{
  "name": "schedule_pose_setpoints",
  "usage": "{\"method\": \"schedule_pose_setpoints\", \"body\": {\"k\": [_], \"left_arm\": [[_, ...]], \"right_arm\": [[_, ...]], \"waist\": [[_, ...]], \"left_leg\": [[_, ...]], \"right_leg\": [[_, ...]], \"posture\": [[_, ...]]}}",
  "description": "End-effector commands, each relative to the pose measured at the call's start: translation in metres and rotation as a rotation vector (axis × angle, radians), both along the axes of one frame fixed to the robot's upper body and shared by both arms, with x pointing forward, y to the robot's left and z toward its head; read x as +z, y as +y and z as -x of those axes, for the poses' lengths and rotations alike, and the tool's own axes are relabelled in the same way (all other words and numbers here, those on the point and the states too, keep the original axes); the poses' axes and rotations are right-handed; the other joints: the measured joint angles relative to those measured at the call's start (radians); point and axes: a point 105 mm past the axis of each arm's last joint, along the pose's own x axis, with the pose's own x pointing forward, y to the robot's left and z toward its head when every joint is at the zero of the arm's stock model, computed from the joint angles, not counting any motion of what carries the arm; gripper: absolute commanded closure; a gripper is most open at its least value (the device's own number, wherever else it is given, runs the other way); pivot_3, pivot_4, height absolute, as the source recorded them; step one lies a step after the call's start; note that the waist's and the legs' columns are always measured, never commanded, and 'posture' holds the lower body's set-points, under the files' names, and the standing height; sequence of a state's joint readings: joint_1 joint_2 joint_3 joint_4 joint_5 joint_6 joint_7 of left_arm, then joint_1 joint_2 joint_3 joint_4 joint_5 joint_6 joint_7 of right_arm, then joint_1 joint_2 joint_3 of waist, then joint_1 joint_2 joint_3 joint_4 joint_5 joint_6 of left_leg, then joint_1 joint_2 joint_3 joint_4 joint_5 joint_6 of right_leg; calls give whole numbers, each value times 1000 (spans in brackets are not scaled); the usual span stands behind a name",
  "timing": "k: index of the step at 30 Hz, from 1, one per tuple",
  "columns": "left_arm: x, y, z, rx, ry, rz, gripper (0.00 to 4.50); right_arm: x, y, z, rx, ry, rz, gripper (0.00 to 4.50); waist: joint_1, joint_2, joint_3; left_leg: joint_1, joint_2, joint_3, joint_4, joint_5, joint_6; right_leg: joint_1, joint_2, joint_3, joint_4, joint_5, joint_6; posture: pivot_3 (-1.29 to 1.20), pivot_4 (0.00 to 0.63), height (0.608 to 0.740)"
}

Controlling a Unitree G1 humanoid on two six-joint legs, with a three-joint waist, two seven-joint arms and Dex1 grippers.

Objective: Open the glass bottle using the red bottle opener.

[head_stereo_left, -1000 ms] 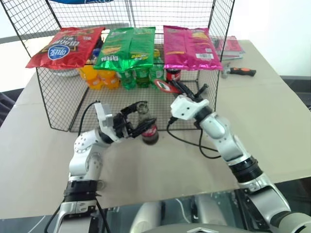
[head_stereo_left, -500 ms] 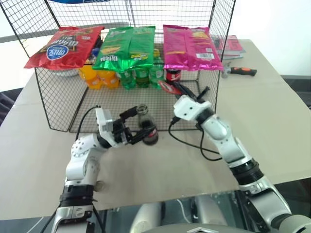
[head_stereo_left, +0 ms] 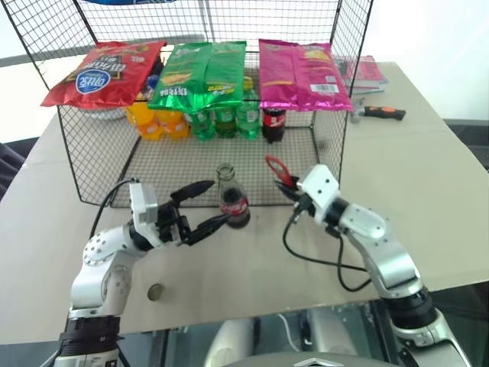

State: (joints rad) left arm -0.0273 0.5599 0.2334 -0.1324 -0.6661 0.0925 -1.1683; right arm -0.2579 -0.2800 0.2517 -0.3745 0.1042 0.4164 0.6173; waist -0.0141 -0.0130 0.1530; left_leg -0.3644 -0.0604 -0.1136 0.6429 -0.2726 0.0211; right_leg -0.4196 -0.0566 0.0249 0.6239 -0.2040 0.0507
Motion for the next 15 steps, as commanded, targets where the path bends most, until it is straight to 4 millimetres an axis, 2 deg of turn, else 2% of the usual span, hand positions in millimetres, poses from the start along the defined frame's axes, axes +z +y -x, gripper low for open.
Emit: {"method": "schedule_pose_setpoints", "body": {"k": [1,2,4,8,9,11,15], "left_arm": [[15,11,10,31,-32,-7,40],[15,15,11,50,-26,-12,0],[16,21,12,82,-17,-16,0],[15,36,11,171,22,-30,0],[11,40,11,202,44,-40,0],[3,48,11,250,91,-70,0],[-21,61,20,318,213,-142,0]], "right_arm": [[-1,-7,19,82,116,-2,4500],[-8,-11,22,95,166,15,3798],[-14,-15,25,99,198,42,3325],[-22,-25,23,78,223,73,1275],[-23,-29,22,71,229,71,602],[-24,-34,23,79,250,69,62],[-27,-49,27,92,227,133,62]], "waist": [[-1,0,0],[0,0,0],[0,0,1],[0,0,1],[0,0,1],[0,0,1],[1,-1,2]], "left_leg": [[0,0,0,0,0,0],[0,0,0,0,0,0],[0,1,0,0,0,0],[0,1,0,0,0,0],[0,1,0,0,0,0],[0,1,0,0,0,0],[0,1,0,0,0,0]], "right_leg": [[0,0,0,0,0,0],[0,0,0,0,0,0],[0,0,-1,0,0,0],[0,0,-2,-1,0,1],[1,-1,-2,-1,0,1],[1,-1,-2,-1,0,1],[1,-1,-2,-2,0,1]], "posture": [[0,150,740],[0,150,740],[0,150,740],[0,150,740],[0,150,740],[0,150,740],[0,150,740]]}}
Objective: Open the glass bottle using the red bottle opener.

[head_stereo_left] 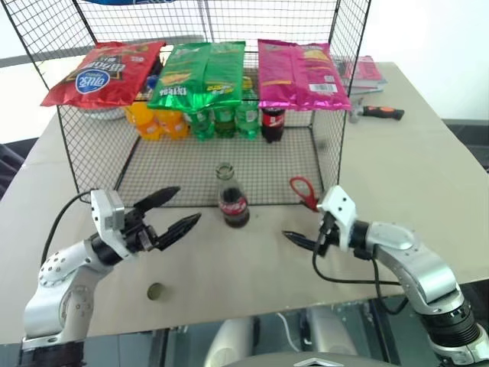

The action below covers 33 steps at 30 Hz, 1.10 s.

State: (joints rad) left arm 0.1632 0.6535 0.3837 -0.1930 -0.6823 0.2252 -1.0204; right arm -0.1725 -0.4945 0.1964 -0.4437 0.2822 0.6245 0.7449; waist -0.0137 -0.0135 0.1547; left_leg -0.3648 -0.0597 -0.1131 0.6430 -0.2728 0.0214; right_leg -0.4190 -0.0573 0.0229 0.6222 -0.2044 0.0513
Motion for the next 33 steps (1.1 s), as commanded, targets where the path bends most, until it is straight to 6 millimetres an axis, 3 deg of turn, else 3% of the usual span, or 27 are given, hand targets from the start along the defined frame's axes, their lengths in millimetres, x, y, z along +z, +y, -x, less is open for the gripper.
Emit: {"method": "schedule_pose_setpoints", "body": {"k": [1,5,8,11,16,21,26,33], "left_arm": [[-7,12,8,49,47,-88,0],[-9,22,10,92,59,-106,0],[-11,26,10,112,62,-114,0],[-17,37,10,164,73,-146,0],[-16,43,11,180,72,-155,0],[-17,45,10,189,69,-154,0],[-22,51,13,213,106,-191,0],[-36,71,25,311,144,-341,0]], "right_arm": [[8,-13,5,40,-79,34,62],[10,-19,-1,99,-366,238,62],[17,-16,-10,91,-525,294,62],[34,-14,-22,15,-633,237,62],[51,-12,-23,-18,-702,182,62],[60,-5,-21,-36,-701,93,62],[54,-9,-12,-17,-627,59,62],[37,-36,36,128,-241,-49,62]], "waist": [[0,0,0],[3,-1,3],[1,-1,3],[0,-1,4],[7,-3,4],[6,-2,4],[5,-3,4],[7,-2,5]], "left_leg": [[0,0,0,0,0,0],[-1,0,0,0,0,0],[0,0,0,0,0,0],[0,0,1,0,0,0],[0,-1,0,0,0,0],[-1,-1,0,0,0,0],[-1,-1,0,0,0,0],[0,-1,0,0,-1,2]], "right_leg": [[0,0,0,-1,0,0],[0,-1,-1,-1,0,1],[0,-5,-2,-1,-2,3],[0,-5,-1,0,0,1],[0,-5,-2,0,0,0],[0,-6,-2,0,0,0],[0,-6,-2,0,0,0],[2,-7,-2,-1,0,0]], "posture": [[0,150,740],[0,150,740],[0,150,740],[0,150,740],[0,150,740],[0,150,740],[0,150,740],[0,150,740]]}}
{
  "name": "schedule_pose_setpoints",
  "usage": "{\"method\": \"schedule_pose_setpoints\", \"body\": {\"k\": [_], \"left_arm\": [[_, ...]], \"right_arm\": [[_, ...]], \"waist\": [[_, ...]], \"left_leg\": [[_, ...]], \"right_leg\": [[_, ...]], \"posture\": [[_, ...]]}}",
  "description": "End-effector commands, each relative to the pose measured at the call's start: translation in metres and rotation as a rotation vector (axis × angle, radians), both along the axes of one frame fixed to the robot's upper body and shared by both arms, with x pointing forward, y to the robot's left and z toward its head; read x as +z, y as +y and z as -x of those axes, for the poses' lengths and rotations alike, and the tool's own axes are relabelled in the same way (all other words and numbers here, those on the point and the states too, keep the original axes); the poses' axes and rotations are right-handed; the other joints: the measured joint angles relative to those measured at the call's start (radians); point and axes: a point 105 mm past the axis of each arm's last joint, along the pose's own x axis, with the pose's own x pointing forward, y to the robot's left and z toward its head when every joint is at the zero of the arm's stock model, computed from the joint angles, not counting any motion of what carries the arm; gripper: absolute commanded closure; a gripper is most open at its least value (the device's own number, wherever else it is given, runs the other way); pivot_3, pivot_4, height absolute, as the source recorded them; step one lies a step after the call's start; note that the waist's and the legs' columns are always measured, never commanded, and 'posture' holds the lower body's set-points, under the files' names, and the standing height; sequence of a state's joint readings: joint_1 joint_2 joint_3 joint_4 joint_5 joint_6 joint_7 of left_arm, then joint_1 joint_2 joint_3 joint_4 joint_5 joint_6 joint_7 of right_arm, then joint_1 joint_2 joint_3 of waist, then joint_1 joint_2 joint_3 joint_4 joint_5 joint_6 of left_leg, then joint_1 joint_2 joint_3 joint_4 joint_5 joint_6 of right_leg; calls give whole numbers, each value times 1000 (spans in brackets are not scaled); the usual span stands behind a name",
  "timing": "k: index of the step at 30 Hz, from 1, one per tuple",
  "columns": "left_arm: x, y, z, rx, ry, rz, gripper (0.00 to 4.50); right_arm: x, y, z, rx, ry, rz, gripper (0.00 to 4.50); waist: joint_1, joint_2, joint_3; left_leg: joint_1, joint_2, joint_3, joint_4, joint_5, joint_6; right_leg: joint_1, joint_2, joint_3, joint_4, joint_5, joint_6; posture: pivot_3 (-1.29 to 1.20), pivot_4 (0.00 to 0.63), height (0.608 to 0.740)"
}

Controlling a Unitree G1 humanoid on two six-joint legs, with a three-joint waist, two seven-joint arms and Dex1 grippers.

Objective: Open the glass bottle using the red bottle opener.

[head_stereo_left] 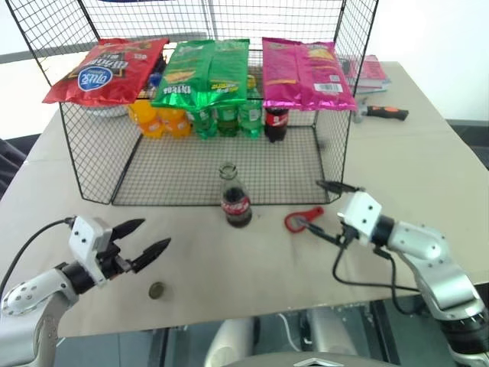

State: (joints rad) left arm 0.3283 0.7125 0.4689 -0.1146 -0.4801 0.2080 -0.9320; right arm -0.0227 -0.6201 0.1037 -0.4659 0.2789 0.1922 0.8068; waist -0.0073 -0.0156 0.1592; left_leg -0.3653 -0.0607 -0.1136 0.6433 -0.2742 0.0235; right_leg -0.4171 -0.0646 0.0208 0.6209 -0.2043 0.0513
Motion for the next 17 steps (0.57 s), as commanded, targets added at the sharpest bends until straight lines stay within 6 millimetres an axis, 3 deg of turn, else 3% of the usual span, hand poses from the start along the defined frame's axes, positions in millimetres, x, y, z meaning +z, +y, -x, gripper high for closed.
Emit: {"method": "schedule_pose_setpoints", "body": {"k": [1,4,9,13,17], "left_arm": [[6,12,5,34,-45,-100,0],[0,19,9,58,-38,-119,0],[-2,25,12,63,-38,-116,0],[-1,32,15,50,-27,-103,0],[-1,33,17,18,-32,-118,0]], "right_arm": [[9,-16,24,77,134,-40,62],[-9,-52,33,27,280,-22,62],[-20,-109,28,-94,297,15,62],[-19,-137,24,-135,294,17,62],[-17,-149,22,-131,281,-2,62]], "waist": [[1,0,0],[4,-1,1],[9,-1,1],[9,-1,1],[9,-1,1]], "left_leg": [[0,0,0,0,0,0],[1,0,0,0,0,0],[1,1,1,4,0,0],[1,2,1,4,0,0],[1,2,2,4,-1,1]], "right_leg": [[0,0,0,0,0,0],[2,0,-1,-1,-1,-1],[3,0,-1,-1,-5,1],[3,0,-1,0,-4,1],[3,0,0,0,-3,1]], "posture": [[0,150,740],[0,150,740],[0,150,740],[0,150,740],[0,150,740]]}}
